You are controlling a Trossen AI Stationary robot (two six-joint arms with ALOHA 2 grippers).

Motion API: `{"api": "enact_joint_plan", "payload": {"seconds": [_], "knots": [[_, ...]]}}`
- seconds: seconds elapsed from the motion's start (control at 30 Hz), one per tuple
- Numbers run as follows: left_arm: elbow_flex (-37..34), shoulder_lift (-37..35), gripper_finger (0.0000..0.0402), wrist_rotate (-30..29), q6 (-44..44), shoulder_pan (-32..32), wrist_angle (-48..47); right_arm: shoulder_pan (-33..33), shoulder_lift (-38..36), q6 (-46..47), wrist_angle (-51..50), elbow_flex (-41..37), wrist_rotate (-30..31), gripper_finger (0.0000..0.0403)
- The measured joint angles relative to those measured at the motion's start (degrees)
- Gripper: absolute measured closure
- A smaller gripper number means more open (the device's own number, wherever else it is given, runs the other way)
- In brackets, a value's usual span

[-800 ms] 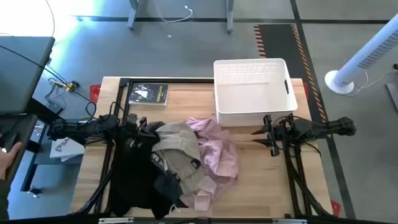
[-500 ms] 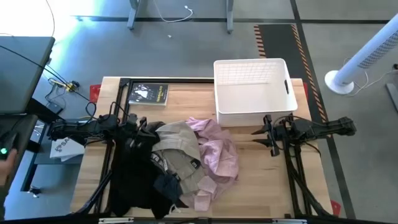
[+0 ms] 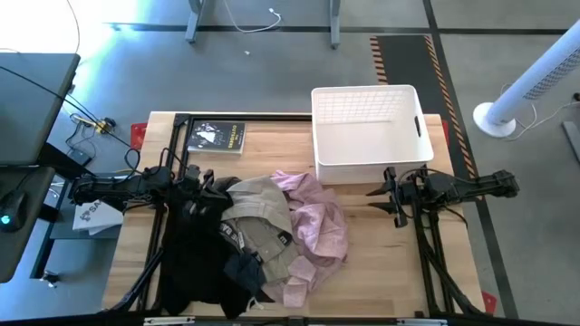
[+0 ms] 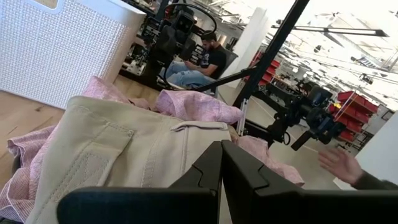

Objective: Sort clothes

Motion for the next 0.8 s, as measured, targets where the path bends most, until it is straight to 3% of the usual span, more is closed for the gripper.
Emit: {"api": "enact_joint_plan", "payload": {"seconds": [0.3,0.4,0.57,0.8], "knots": [[0.0,0.0,0.0394,0.0,0.0,0.0,0.0,0.0,0.0,1.2,0.3,0.0,2.7,0.0279],[0.0,0.2,0.0394,-0.5,4.5,0.0,-0.1,0.0,0.0,0.3,0.4,0.0,2.8,0.0279],[-0.1,0.4,0.0394,-3.5,13.0,0.0,-0.3,0.0,0.0,-6.4,0.5,0.0,3.0,0.0279],[-0.1,0.4,0.0394,-4.5,14.0,0.0,-0.5,0.0,0.0,-15.6,0.5,0.0,3.2,0.0279]]}}
